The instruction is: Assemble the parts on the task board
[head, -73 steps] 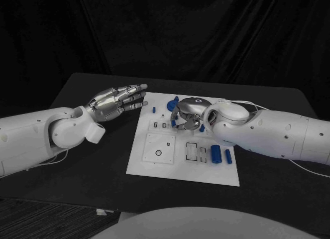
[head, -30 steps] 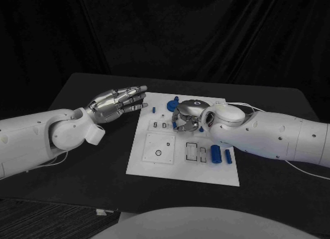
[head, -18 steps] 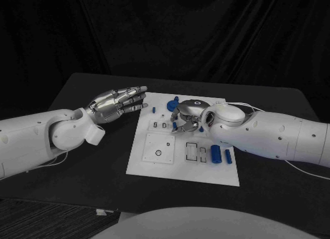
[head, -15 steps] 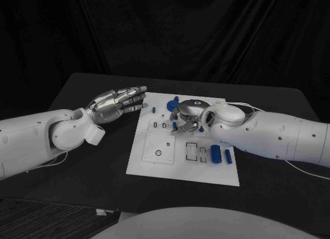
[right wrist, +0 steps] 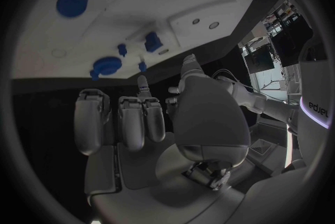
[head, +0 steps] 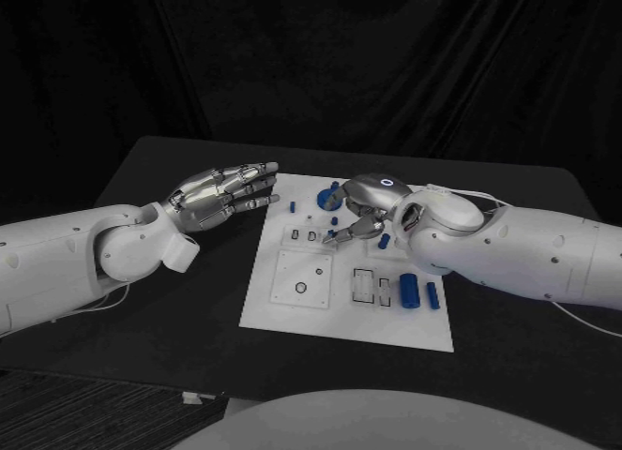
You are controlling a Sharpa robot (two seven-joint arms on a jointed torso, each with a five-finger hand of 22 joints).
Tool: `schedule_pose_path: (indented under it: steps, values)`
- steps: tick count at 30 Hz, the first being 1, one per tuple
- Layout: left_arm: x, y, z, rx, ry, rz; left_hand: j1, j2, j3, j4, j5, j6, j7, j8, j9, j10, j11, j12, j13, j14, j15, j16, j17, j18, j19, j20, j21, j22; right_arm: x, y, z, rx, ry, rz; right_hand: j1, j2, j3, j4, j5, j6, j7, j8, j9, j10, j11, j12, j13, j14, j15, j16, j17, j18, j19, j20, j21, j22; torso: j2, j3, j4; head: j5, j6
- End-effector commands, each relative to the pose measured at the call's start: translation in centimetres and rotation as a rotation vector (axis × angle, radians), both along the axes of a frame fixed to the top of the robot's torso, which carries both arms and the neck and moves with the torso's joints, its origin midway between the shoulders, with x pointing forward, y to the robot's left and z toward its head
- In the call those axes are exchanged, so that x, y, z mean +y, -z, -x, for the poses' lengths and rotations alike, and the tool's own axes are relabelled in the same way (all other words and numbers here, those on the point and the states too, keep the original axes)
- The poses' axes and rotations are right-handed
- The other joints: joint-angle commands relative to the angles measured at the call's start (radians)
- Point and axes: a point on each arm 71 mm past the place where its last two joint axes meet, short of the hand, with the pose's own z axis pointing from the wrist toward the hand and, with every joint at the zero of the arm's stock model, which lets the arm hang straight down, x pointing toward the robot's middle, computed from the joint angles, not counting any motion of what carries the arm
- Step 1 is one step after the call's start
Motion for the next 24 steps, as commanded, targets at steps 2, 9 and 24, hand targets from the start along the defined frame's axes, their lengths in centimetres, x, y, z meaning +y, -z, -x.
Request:
schedule_pose_path:
  steps: [2,9,24]
  values:
    - [-0.1,-0.2,0.0,-0.024,-0.013,0.023,-0.050,-0.041,0.002,0.075,-0.170,0.014,-0.003,0.024,0.022,-0.002,0.008,0.037,0.013,0.016,0.008,0.021,0.009,-0.023,0.010,-0.002,0.014,0.005,-1.5,-5.2,-0.2,-0.202,0.002,-0.180,-0.058,0.014,-0.007,0.000,-0.020,0.049,0.001,0.037,-0.003,0.113,-0.002,0.017,0.276,0.103,0.005,0.020,0.277,-0.009,0.054,0.000,0.004,0.227,-0.001,0.0006,-0.0003,-0.002,0.000]
    - [-0.4,-0.6,-0.3,-0.067,-0.089,0.002,-0.106,-0.083,-0.155,0.073,-0.495,0.058,0.020,0.045,0.026,0.156,0.096,0.389,0.055,0.277,0.035,0.325,0.067,-0.022,0.376,0.024,0.261,0.120,-5.6,-10.7,-0.8,-0.300,0.066,-0.206,-0.060,0.068,0.047,-0.003,0.020,0.140,-0.002,0.085,0.021,0.113,-0.002,0.017,0.276,0.103,0.006,0.020,0.277,-0.017,0.070,0.003,0.034,0.237,0.000,0.0027,-0.0003,-0.015,0.000]
    - [-1.6,-5.6,-1.7,-0.273,-0.049,-0.245,0.025,-0.115,-0.180,0.077,-0.224,0.329,0.020,0.174,0.046,0.743,0.050,0.759,0.201,0.878,-0.066,0.832,0.222,-0.016,0.887,-0.068,0.608,0.278,-9.4,-10.7,-1.6,-0.155,0.197,-0.136,0.001,0.152,0.097,-0.009,0.103,0.167,-0.006,0.114,0.050,0.113,0.000,0.017,0.276,0.103,0.008,0.020,0.277,-0.020,0.077,0.005,0.050,0.242,-0.011,0.0118,0.0018,-0.020,0.000]
